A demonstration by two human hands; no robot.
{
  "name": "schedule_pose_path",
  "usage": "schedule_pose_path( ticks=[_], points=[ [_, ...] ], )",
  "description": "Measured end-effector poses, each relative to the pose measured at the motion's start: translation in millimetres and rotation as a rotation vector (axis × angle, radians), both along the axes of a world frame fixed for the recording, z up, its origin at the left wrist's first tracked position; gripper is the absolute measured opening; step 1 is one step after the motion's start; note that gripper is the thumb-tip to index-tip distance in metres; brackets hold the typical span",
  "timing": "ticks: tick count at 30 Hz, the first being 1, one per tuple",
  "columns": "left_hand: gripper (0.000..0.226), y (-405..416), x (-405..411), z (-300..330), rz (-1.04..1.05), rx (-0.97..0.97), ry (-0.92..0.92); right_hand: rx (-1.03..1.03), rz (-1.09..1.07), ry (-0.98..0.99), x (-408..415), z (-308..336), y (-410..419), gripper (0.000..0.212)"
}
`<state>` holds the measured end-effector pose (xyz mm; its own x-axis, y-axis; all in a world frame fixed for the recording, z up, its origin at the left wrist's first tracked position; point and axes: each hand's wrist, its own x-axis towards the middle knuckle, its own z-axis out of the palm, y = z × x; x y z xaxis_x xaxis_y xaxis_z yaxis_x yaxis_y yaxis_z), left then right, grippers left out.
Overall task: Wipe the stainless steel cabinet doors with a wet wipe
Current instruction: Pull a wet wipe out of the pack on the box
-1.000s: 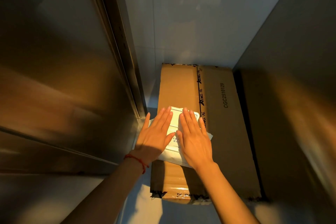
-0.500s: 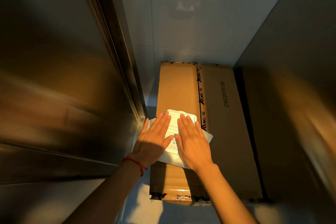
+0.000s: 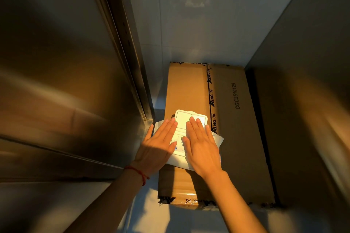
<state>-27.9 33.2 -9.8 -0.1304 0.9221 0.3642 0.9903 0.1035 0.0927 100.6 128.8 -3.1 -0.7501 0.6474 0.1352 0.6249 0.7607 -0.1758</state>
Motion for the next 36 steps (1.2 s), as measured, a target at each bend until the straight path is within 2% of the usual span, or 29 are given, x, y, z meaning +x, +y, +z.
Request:
schedule_pose_path(
  ticks=[4,9,16,25,36],
  points=[
    [0.047,-5,-3,-3,-0.021,-0.047,0.089,-0.017,0.011,0.024,0,1,-8,0.064],
    [0.047,-7,-4,-5,-0.032,-0.053,0.095,0.01,0.025,0.027,-5,2,-15,0.063],
    [0.061,-10,-9,-2,-0.051,-0.093,-0.071,-0.009,-0.009,0.012,-11,4,-15,0.07],
    [0.066,-10,-9,-2,-0.053,-0.149,-0.138,0.016,-0.016,0.015,-13,3,-15,0.05],
    [0.074,-12,-11,-2,-0.086,-0.149,-0.18,-0.04,-0.011,0.013,-11,5,-15,0.049]
  ],
)
